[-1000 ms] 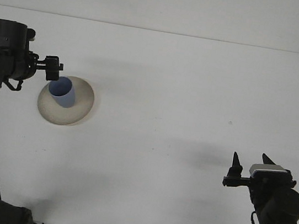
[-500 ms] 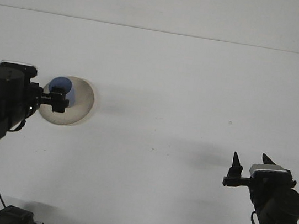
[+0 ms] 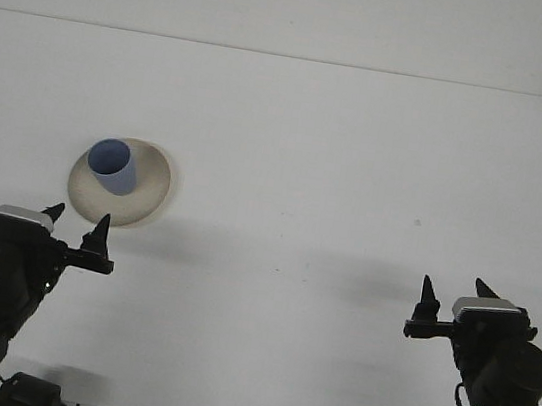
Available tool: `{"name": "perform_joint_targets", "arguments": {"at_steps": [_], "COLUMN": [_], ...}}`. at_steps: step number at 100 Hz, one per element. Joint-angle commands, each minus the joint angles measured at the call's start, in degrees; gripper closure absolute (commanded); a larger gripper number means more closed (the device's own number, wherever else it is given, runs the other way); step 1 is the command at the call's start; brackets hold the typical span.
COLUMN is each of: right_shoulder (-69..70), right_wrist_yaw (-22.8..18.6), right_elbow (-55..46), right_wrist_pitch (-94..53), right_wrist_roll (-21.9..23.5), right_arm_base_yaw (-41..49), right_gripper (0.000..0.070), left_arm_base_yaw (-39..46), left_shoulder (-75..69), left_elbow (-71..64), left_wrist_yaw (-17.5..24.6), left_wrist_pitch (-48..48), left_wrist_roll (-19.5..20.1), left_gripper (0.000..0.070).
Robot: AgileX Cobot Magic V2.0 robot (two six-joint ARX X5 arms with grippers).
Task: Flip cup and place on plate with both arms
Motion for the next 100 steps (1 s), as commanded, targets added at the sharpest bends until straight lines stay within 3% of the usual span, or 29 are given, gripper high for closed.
{"name": "perform_joint_targets", "arguments": {"at_steps": [1,49,55,74,76,100], "right_shoulder": [0.2,0.2,0.2,0.2,0.2,0.2], "right_wrist_yaw": [0.0,0.0,0.0,0.0,0.0,0.0], "right_elbow": [0.6,0.6,0.6,0.6,0.6,0.6], "right_wrist_pitch": [0.5,0.5,0.5,0.5,0.5,0.6], "right_wrist_roll": [0.8,0.8,0.8,0.8,0.8,0.8], "right_arm_base_yaw": [0.0,0.0,0.0,0.0,0.0,0.0], "right_gripper": [0.0149,0.0165,0.0234,0.0674,0.0700,0.0700], "left_arm_base_yaw": [-0.1,-0.1,-0.1,-0.1,-0.1,-0.1], "left_shoulder": [-1.5,-3.4,-3.5,-4.0,-4.0,-4.1], "left_elbow": [-1.8,-5.2,-5.2,-5.2,-5.2,-5.2], "left_wrist_yaw": [0.1,-1.3,-1.3,-1.3,-1.3,-1.3], "left_wrist_pitch": [1.5,2.4,2.4,2.1,2.1,1.9], "left_wrist_roll": [1.2,1.3,1.3,1.3,1.3,1.3], "left_gripper": [0.0191,0.0206,0.0269,0.0697,0.0700,0.0691]}}
